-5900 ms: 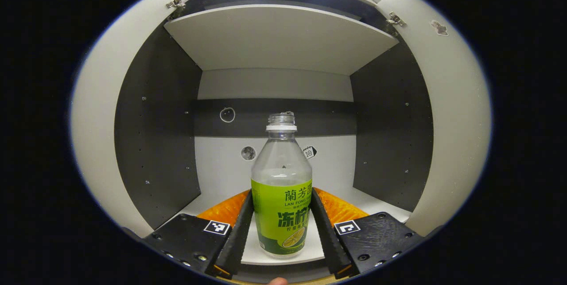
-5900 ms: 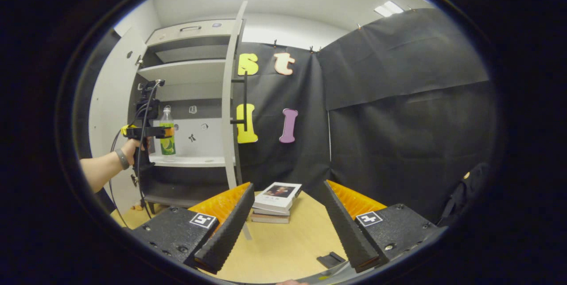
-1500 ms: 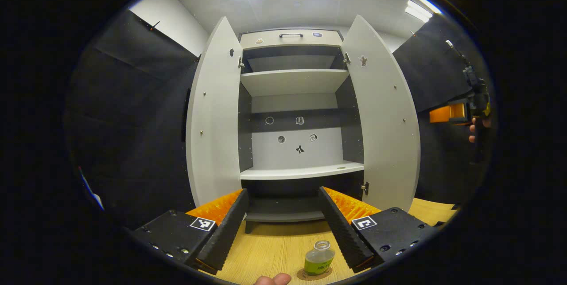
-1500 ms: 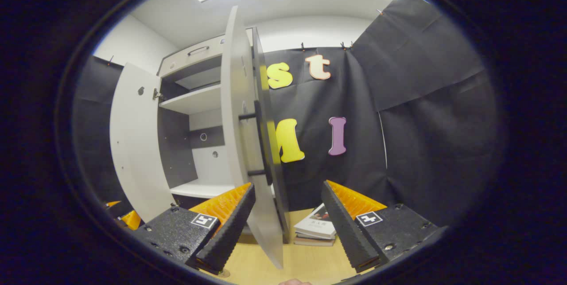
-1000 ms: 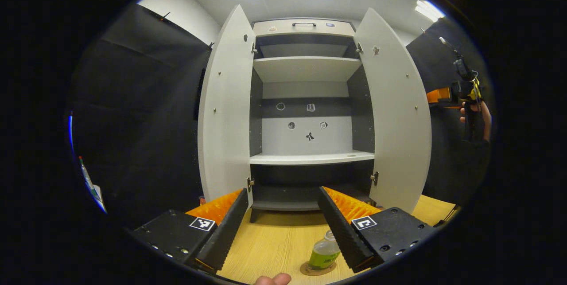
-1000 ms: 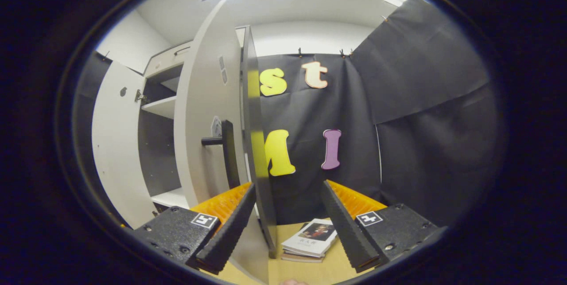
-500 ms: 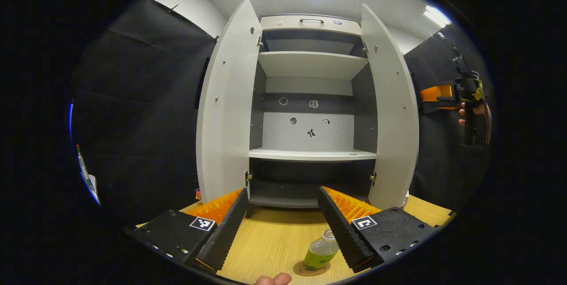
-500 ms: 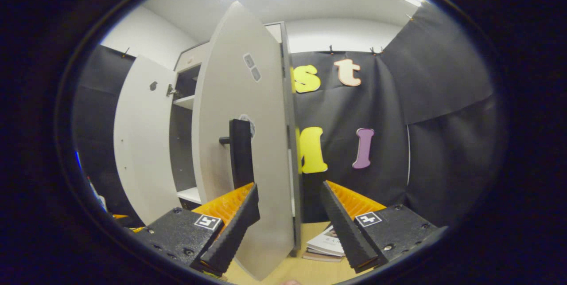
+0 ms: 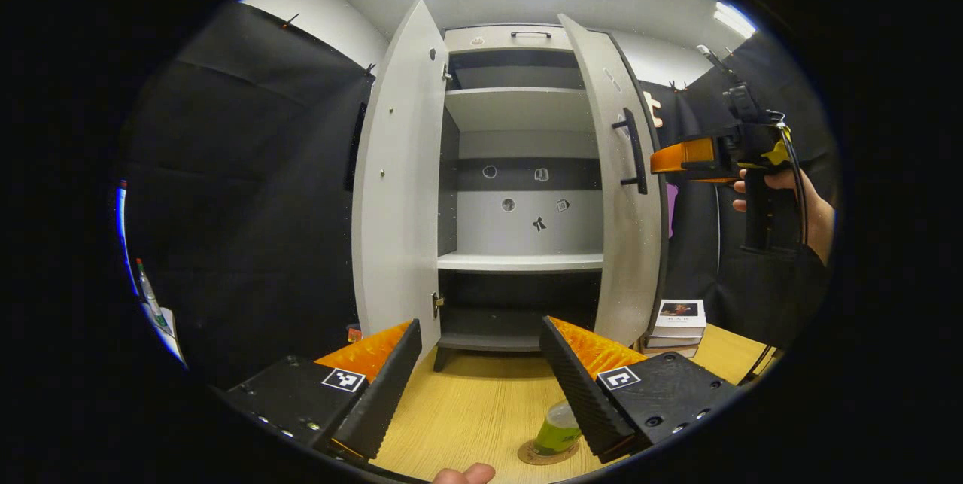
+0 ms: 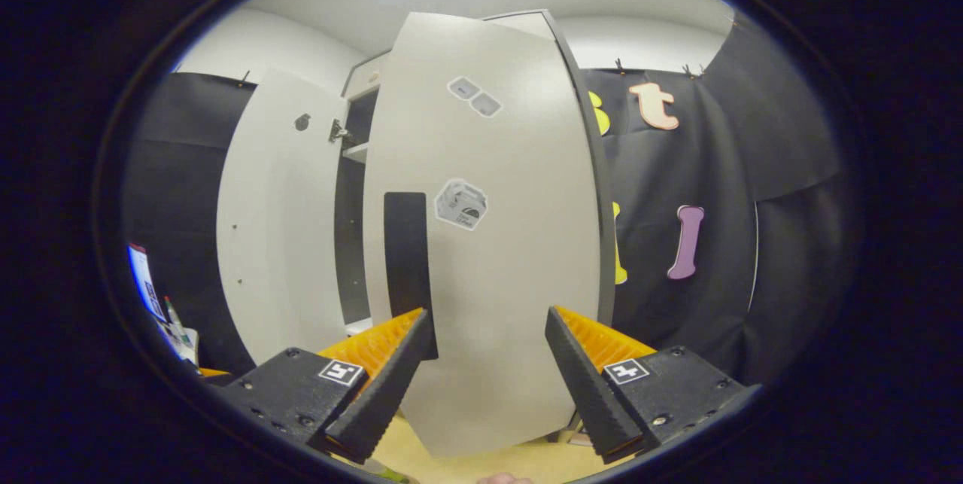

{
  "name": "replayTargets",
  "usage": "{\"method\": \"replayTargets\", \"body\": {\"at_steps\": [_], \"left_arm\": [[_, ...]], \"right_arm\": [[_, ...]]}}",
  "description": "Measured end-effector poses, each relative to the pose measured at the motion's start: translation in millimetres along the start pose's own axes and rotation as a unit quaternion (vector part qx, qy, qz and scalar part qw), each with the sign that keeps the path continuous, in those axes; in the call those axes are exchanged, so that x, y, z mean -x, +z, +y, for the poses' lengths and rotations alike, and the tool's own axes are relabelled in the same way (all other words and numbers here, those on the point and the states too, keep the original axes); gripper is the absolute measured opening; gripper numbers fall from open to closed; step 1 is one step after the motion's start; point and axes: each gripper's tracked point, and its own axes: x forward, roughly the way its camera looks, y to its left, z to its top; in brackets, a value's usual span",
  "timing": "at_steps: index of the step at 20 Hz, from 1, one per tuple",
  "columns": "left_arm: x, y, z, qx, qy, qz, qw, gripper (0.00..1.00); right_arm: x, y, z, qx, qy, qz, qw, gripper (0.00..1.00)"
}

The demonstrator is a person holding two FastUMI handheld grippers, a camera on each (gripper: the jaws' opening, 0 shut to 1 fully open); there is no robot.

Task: Grasp the bottle in the cabinet with the left hand and place it on the coaster, then close the right door with the right hand and the left door with the left hand.

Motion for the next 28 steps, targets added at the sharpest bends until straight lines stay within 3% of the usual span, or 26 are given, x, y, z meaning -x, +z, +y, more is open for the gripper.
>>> {"method": "replayTargets", "body": {"at_steps": [5, 9, 18, 22, 25, 28], "left_arm": [[2, 5, 2, -0.003, 0.002, -0.003, 1.000, 0.96], [4, 10, -15, 0.013, -0.020, -0.002, 1.000, 0.96], [-5, 15, -49, 0.013, -0.067, 0.000, 0.998, 0.96], [-2, 10, -67, 0.033, -0.087, 0.013, 0.996, 0.96], [-2, 25, -64, 0.060, -0.081, 0.002, 0.995, 0.96], [-5, 56, -23, 0.093, -0.041, -0.018, 0.995, 0.96]], "right_arm": [[25, 8, -10, 0.006, -0.011, -0.009, 1.000, 1.00], [76, -2, -29, 0.023, -0.057, -0.017, 0.998, 1.00], [178, -104, -35, 0.031, -0.133, 0.052, 0.989, 0.99], [204, -139, -33, -0.014, -0.150, 0.077, 0.986, 1.00], [203, -138, -37, -0.028, -0.155, 0.076, 0.985, 1.00], [199, -123, -43, -0.014, -0.157, 0.059, 0.986, 1.00]]}}
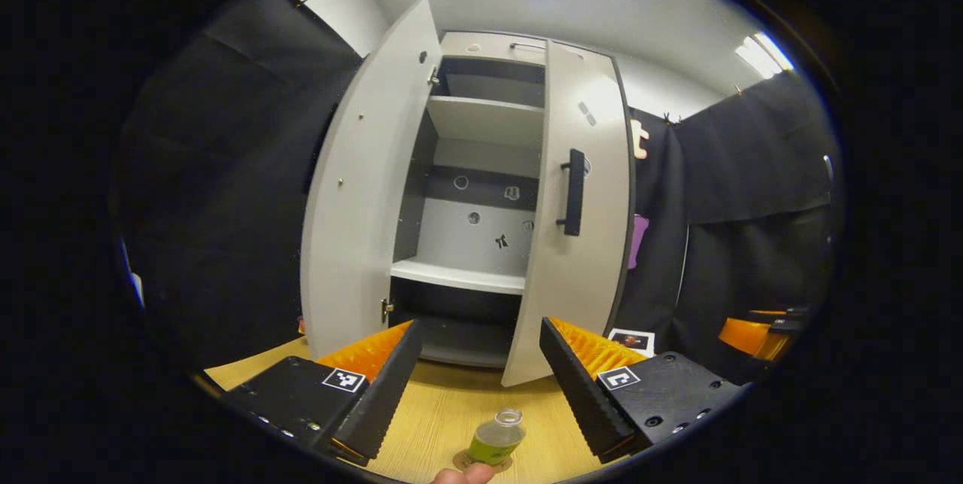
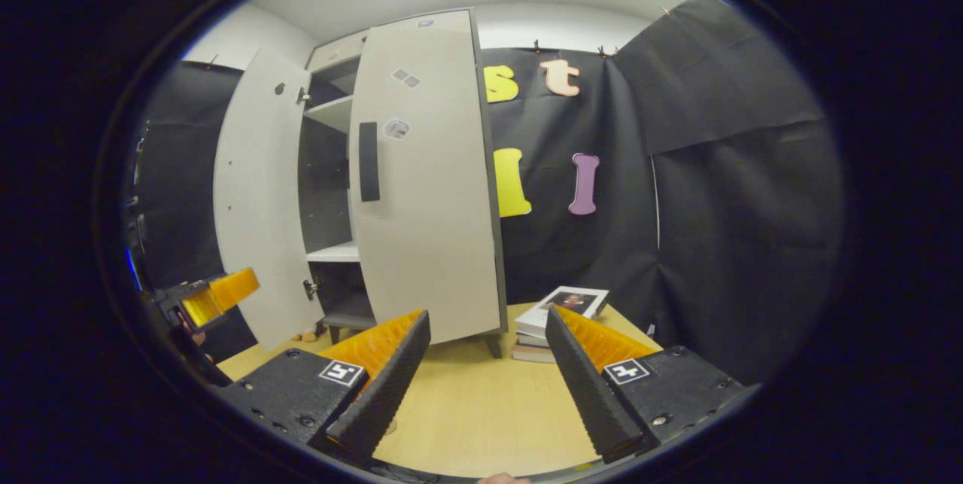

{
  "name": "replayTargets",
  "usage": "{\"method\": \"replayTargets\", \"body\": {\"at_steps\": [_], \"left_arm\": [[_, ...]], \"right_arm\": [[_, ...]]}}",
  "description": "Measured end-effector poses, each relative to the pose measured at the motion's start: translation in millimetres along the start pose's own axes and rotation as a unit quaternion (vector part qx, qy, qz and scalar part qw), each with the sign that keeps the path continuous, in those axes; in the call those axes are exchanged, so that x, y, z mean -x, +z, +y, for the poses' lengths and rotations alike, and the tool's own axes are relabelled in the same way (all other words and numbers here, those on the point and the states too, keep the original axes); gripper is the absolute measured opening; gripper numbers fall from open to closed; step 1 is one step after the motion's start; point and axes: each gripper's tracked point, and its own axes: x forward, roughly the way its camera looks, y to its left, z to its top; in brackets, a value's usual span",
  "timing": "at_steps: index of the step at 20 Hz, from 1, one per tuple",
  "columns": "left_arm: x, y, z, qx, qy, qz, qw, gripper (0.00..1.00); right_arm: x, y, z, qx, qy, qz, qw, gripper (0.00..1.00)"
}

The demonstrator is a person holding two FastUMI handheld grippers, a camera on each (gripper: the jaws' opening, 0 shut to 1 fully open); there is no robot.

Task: Grasp the bottle in the cabinet with the left hand and place it on the coaster, then close the right door with the right hand and the left door with the left hand.

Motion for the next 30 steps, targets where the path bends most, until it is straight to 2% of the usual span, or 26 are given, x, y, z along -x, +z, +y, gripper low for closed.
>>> {"method": "replayTargets", "body": {"at_steps": [3, 4, 6, 7, 8, 9, 12, 15, 16, 19, 21, 26, 30], "left_arm": [[-7, 46, 76, 0.007, 0.079, -0.024, 0.997, 0.99], [-7, 58, 102, 0.011, 0.104, -0.027, 0.994, 0.95], [-14, 82, 152, 0.018, 0.151, -0.042, 0.988, 0.95], [-19, 92, 176, 0.020, 0.170, -0.045, 0.984, 0.95], [-24, 99, 198, 0.023, 0.188, -0.046, 0.981, 0.99], [-32, 105, 215, 0.031, 0.200, -0.041, 0.978, 0.95], [-56, 112, 240, 0.058, 0.207, -0.036, 0.976, 0.95], [-78, 122, 264, 0.031, 0.230, -0.045, 0.972, 1.00], [-84, 123, 267, 0.020, 0.233, -0.045, 0.971, 0.95], [-98, 125, 265, -0.005, 0.235, -0.048, 0.971, 0.95], [-105, 121, 256, -0.003, 0.226, -0.047, 0.973, 0.95], [-104, 124, 255, -0.016, 0.249, -0.062, 0.966, 0.94], [-105, 122, 245, -0.014, 0.214, -0.056, 0.975, 0.93]], "right_arm": [[-3, 4, -3, 0.005, -0.001, -0.003, 1.000, 1.00], [-4, 5, 0, 0.000, 0.005, -0.003, 1.000, 1.00], [-7, 6, 4, -0.007, 0.010, -0.004, 1.000, 0.99], [-8, 7, 5, -0.009, 0.012, -0.005, 1.000, 1.00], [-8, 6, 7, -0.010, 0.014, -0.006, 1.000, 1.00], [-8, 6, 7, -0.011, 0.014, -0.005, 1.000, 1.00], [-8, 5, 3, -0.010, 0.011, -0.004, 1.000, 1.00], [-7, 6, -6, -0.014, 0.000, -0.002, 1.000, 0.99], [-6, 8, -8, -0.017, -0.002, -0.003, 1.000, 1.00], [-4, 11, -19, -0.018, -0.017, -0.006, 1.000, 0.99], [-3, 9, -26, -0.018, -0.025, -0.006, 1.000, 0.99], [-8, 7, -32, -0.027, -0.030, 0.000, 0.999, 0.99], [-12, 13, -25, -0.032, -0.022, -0.011, 0.999, 1.00]]}}
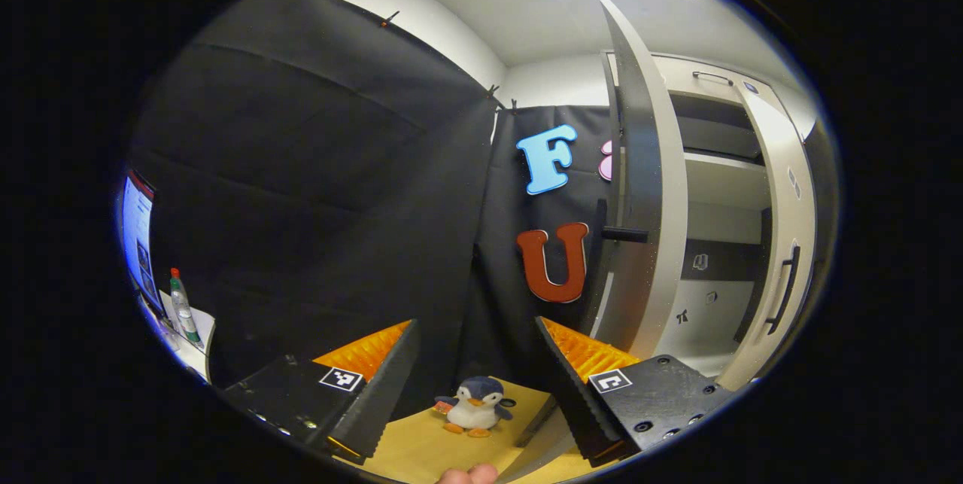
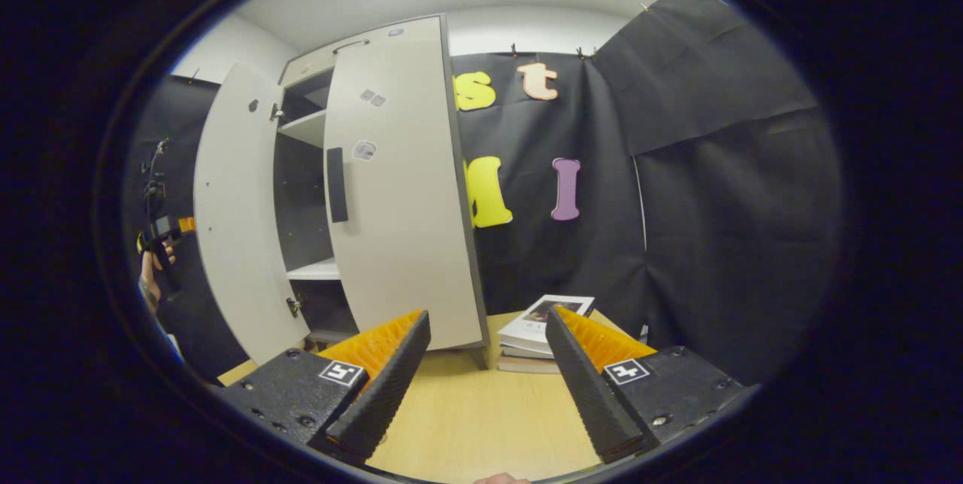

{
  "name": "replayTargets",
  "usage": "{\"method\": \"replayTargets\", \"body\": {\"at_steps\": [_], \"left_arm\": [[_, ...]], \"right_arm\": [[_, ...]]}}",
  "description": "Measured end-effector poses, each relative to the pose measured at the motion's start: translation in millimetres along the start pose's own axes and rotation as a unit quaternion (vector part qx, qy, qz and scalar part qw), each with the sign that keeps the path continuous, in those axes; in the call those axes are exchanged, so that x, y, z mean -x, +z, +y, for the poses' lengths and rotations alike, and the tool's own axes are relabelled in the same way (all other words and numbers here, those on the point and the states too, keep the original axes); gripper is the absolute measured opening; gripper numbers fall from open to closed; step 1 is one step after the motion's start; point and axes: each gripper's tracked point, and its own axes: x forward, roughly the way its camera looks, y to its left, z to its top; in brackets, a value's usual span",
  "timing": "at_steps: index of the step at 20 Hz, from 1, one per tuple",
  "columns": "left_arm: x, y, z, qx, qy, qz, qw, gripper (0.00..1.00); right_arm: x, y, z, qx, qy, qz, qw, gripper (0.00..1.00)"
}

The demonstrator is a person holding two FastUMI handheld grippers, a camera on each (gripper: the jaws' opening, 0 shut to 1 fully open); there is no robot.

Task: Grasp the bottle in the cabinet with the left hand and place it on the coaster, then close the right door with the right hand and the left door with the left hand.

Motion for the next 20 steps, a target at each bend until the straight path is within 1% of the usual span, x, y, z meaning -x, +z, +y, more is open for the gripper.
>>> {"method": "replayTargets", "body": {"at_steps": [3, 4, 6, 8, 10, 11, 12, 13, 14, 15, 16, 18, 20], "left_arm": [[7, 0, -21, 0.015, -0.031, 0.009, 0.999, 0.93], [14, -5, -38, 0.019, -0.043, 0.012, 0.999, 0.93], [23, -9, -57, 0.023, -0.070, 0.017, 0.997, 0.93], [29, -13, -85, 0.023, -0.111, 0.022, 0.993, 0.94], [34, -21, -123, 0.026, -0.163, 0.031, 0.986, 0.94], [35, -20, -140, 0.033, -0.184, 0.037, 0.982, 0.94], [33, -19, -153, 0.046, -0.194, 0.038, 0.979, 0.99], [34, -16, -158, 0.056, -0.196, 0.035, 0.978, 0.99], [33, -13, -160, 0.060, -0.198, 0.031, 0.978, 0.95], [32, -11, -165, 0.063, -0.202, 0.028, 0.977, 1.00], [32, -8, -168, 0.066, -0.205, 0.025, 0.976, 1.00], [36, -4, -172, 0.063, -0.211, 0.020, 0.975, 1.00], [44, 2, -171, 0.048, -0.214, 0.016, 0.975, 1.00]], "right_arm": [[0, -1, 5, 0.009, 0.007, 0.000, 1.000, 1.00], [1, -2, 4, 0.011, 0.006, 0.001, 1.000, 1.00], [3, -2, 5, 0.010, 0.005, 0.001, 1.000, 1.00], [2, 1, 3, 0.012, 0.001, 0.001, 1.000, 1.00], [2, 4, -1, 0.014, -0.004, 0.001, 1.000, 1.00], [3, 5, -3, 0.014, -0.008, -0.001, 1.000, 1.00], [4, 6, -6, 0.014, -0.013, -0.002, 1.000, 1.00], [6, 7, -8, 0.013, -0.017, -0.003, 1.000, 1.00], [11, 7, -11, 0.011, -0.022, -0.005, 1.000, 1.00], [15, 7, -14, 0.010, -0.027, -0.006, 1.000, 0.99], [19, 6, -17, 0.009, -0.032, -0.007, 0.999, 1.00], [22, 5, -23, 0.008, -0.040, -0.007, 0.999, 1.00], [22, 6, -24, 0.005, -0.042, -0.007, 0.999, 1.00]]}}
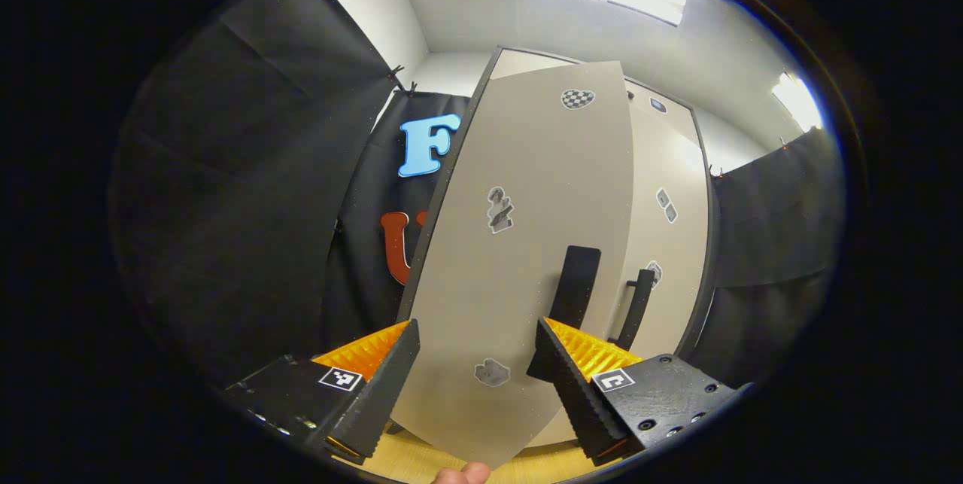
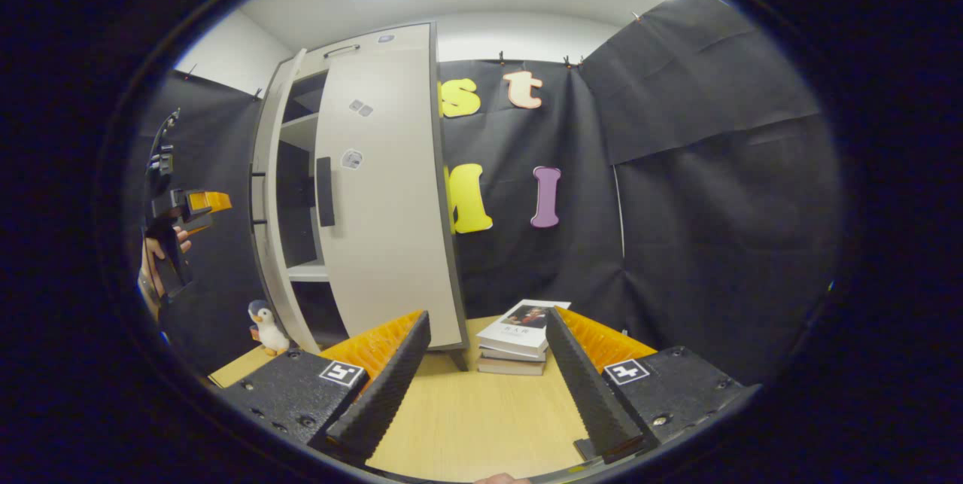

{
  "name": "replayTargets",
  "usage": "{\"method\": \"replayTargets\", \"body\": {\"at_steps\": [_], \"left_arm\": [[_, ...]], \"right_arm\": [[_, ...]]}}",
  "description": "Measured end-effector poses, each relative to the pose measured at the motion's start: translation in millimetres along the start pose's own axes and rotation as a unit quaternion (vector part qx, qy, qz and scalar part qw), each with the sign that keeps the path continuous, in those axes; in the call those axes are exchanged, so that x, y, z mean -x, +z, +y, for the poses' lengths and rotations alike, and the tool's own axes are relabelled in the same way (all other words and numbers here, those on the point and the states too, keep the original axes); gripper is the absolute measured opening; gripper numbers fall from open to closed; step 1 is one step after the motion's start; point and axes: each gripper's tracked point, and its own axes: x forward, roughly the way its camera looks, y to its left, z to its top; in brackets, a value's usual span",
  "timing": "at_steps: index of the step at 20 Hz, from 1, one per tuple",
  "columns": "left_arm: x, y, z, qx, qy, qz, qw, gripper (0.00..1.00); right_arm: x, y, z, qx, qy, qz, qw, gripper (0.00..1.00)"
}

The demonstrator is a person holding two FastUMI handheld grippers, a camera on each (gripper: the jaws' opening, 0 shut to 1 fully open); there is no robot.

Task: Grasp the bottle in the cabinet with the left hand and place it on the coaster, then close the right door with the right hand and the left door with the left hand.

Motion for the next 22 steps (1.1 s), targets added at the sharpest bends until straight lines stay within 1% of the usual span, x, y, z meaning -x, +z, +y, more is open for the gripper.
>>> {"method": "replayTargets", "body": {"at_steps": [1, 3, 4, 5, 6, 7, 8, 9, 10, 11, 12, 13, 16, 17, 19, 20, 22], "left_arm": [[5, 2, -3, -0.008, -0.003, -0.001, 1.000, 0.95], [24, -1, -12, -0.029, -0.008, 0.001, 1.000, 0.95], [36, -8, -16, -0.041, -0.006, 0.004, 0.999, 1.00], [46, -16, -20, -0.052, -0.004, 0.004, 0.999, 1.00], [58, -26, -24, -0.061, -0.004, 0.004, 0.998, 0.95], [70, -35, -29, -0.068, -0.004, 0.003, 0.998, 1.00], [81, -47, -34, -0.067, -0.002, 0.003, 0.998, 0.95], [92, -61, -39, -0.056, 0.001, 0.004, 0.998, 0.99], [103, -77, -45, -0.041, 0.003, 0.008, 0.999, 0.95], [115, -93, -51, -0.029, 0.004, 0.014, 0.999, 0.99], [123, -102, -54, -0.025, 0.007, 0.012, 1.000, 0.99], [133, -111, -55, -0.025, 0.013, 0.008, 1.000, 0.95], [160, -127, -59, -0.043, 0.028, -0.002, 0.999, 0.95], [166, -129, -63, -0.052, 0.026, -0.002, 0.998, 0.95], [172, -129, -73, -0.065, 0.010, 0.000, 0.998, 0.95], [173, -125, -75, -0.070, 0.006, -0.004, 0.998, 0.99], [174, -120, -72, -0.076, 0.008, -0.009, 0.997, 0.99]], "right_arm": [[0, 0, 2, -0.001, 0.003, -0.001, 1.000, 0.99], [-2, -2, 9, -0.002, 0.011, 0.001, 1.000, 1.00], [-4, -4, 13, -0.001, 0.016, 0.003, 1.000, 1.00], [-7, -5, 20, -0.002, 0.024, 0.007, 1.000, 1.00], [-8, -8, 26, -0.002, 0.033, 0.011, 0.999, 0.99], [-10, -10, 33, -0.003, 0.042, 0.014, 0.999, 1.00], [-12, -12, 41, -0.004, 0.052, 0.017, 0.998, 0.99], [-12, -13, 49, -0.003, 0.061, 0.020, 0.998, 1.00], [-12, -15, 56, 0.000, 0.070, 0.022, 0.997, 1.00], [-11, -15, 63, 0.005, 0.079, 0.023, 0.997, 1.00], [-9, -13, 69, 0.011, 0.088, 0.020, 0.996, 0.99], [-7, -12, 74, 0.016, 0.093, 0.014, 0.995, 1.00], [2, -18, 80, 0.030, 0.100, 0.007, 0.995, 1.00], [5, -20, 79, 0.033, 0.099, 0.007, 0.995, 0.99], [12, -19, 75, 0.034, 0.096, -0.001, 0.995, 0.99], [14, -18, 72, 0.032, 0.094, -0.006, 0.995, 0.99], [13, -15, 68, 0.023, 0.091, -0.013, 0.996, 1.00]]}}
